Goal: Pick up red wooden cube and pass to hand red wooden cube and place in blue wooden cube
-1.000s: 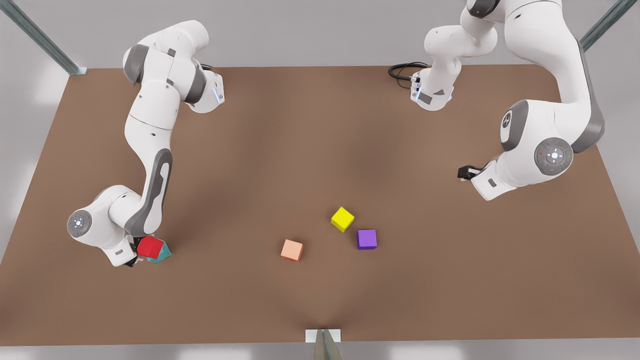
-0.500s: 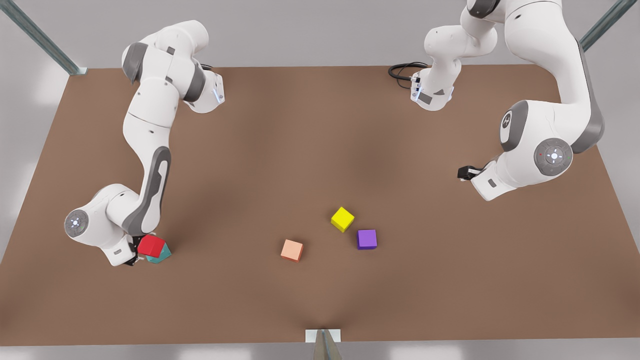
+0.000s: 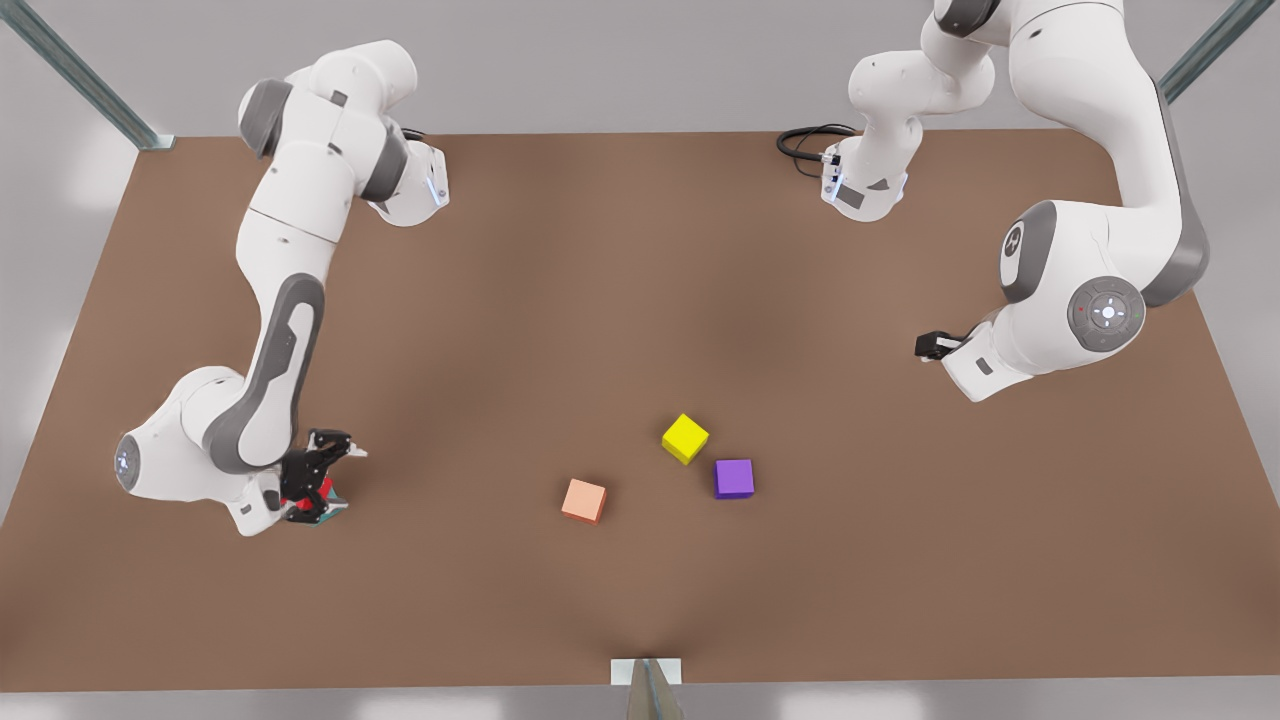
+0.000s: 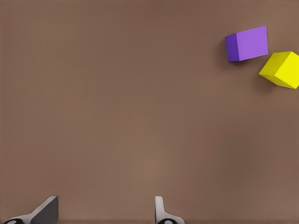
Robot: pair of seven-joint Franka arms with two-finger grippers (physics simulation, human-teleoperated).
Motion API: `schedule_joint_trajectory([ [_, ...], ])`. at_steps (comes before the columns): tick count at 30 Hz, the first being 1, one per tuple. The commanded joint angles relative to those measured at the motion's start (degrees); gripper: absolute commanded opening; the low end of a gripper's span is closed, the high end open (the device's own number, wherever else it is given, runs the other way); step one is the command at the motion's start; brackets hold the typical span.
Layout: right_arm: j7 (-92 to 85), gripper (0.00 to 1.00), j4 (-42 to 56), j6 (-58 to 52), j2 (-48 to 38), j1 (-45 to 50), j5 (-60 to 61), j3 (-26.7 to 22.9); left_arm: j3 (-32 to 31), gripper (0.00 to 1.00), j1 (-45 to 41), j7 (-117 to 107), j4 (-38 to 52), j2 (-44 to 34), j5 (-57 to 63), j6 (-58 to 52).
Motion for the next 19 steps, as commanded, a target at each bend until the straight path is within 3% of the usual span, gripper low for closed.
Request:
schedule_joint_trajectory([
  [1,69.4,1.00,0.2,-14.3,-0.3,-1.2,10.1,3.2,0.0,1.00,0.0,-0.1,0.0,-0.1,0.0,0.0],
  [2,86.1,1.00,3.4,-14.3,-4.7,-2.1,-5.3,5.9,0.0,1.00,0.1,-0.1,0.0,-0.1,0.0,-0.1],
  [3,95.9,1.00,6.1,-10.7,-14.5,-9.8,-31.3,23.0,0.0,1.00,0.1,-0.1,0.0,-0.1,0.0,-0.1],
  [4,97.8,1.00,4.0,-9.1,-20.9,-13.6,-46.7,32.0,0.0,1.00,0.1,-0.1,0.0,-0.1,0.0,-0.1],
  [5,97.8,1.00,0.9,-8.1,-27.1,-16.5,-61.6,37.0,0.0,1.00,0.1,-0.1,0.0,-0.1,0.0,-0.1],
  [11,97.7,1.00,-2.6,-6.9,-41.7,-18.7,-66.2,37.3,0.0,1.00,0.1,-0.1,0.0,-0.1,0.0,-0.1],
  [16,97.2,1.00,-5.2,-3.9,-42.5,-23.8,-66.1,42.1,0.0,1.00,0.1,-0.1,0.0,-0.1,0.0,-0.1],
  [19,97.1,1.00,-4.9,-3.9,-42.5,-24.4,-66.1,42.3,0.0,1.00,0.1,-0.1,0.0,-0.1,0.0,-0.1],
])
